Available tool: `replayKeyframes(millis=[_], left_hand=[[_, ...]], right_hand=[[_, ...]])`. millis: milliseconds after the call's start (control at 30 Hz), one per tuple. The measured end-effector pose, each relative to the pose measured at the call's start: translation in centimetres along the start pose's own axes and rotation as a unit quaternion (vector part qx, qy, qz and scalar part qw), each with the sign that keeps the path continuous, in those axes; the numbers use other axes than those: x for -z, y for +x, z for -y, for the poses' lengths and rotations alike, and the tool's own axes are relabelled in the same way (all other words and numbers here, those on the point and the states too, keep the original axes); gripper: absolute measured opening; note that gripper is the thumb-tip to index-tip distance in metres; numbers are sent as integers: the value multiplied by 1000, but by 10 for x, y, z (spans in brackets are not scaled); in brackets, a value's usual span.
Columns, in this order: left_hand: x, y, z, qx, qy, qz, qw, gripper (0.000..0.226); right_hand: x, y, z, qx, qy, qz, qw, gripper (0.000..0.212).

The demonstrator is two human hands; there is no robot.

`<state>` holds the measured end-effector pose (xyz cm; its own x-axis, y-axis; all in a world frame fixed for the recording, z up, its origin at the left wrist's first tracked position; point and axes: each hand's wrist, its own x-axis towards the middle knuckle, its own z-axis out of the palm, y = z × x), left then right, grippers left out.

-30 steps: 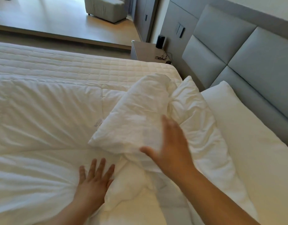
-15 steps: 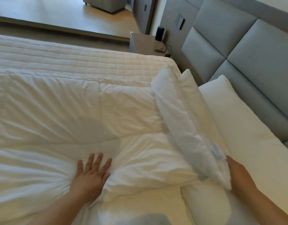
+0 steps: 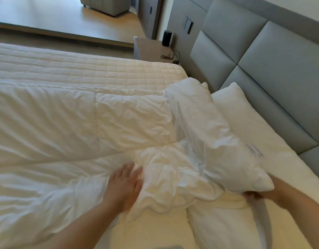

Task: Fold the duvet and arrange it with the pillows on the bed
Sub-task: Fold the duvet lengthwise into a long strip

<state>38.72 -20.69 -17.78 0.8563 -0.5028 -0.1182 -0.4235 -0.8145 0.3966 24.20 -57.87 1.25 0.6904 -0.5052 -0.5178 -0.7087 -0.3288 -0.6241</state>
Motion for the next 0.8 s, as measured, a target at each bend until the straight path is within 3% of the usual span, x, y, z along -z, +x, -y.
replayKeyframes(millis=[67,133,233,300,400,467,533,600,700,800], left_hand=[[-35,-10,7,-26,75,38,996,57],[-55,-21,18,-36,105,52,992,58],[-65,-18,34,-69,136,25,988,59],[-64,-16,44,-74,153,19,985,59],[-63,-17,52,-69,153,15,986,58],[-59,-16,51,-60,147,36,987,57],[-55,-16,46,-55,146,60,986,57],[-54,-17,41,-46,140,77,986,57],[-48,-14,28,-16,120,107,987,65],[-33,-5,0,61,-9,68,996,79]], right_hand=[[11,3,50,6,93,-67,993,11],[10,13,88,51,150,-86,984,40],[-32,30,96,126,-37,-2,991,47],[-78,53,59,105,-192,-10,976,60],[-115,65,-16,125,-385,-128,905,68],[-111,59,-29,156,-364,-219,892,54],[-96,63,-26,130,-348,-276,886,41],[-74,68,-12,74,-303,-230,922,37],[-61,64,8,28,-62,-92,993,29],[-65,60,11,-38,73,50,995,19]])
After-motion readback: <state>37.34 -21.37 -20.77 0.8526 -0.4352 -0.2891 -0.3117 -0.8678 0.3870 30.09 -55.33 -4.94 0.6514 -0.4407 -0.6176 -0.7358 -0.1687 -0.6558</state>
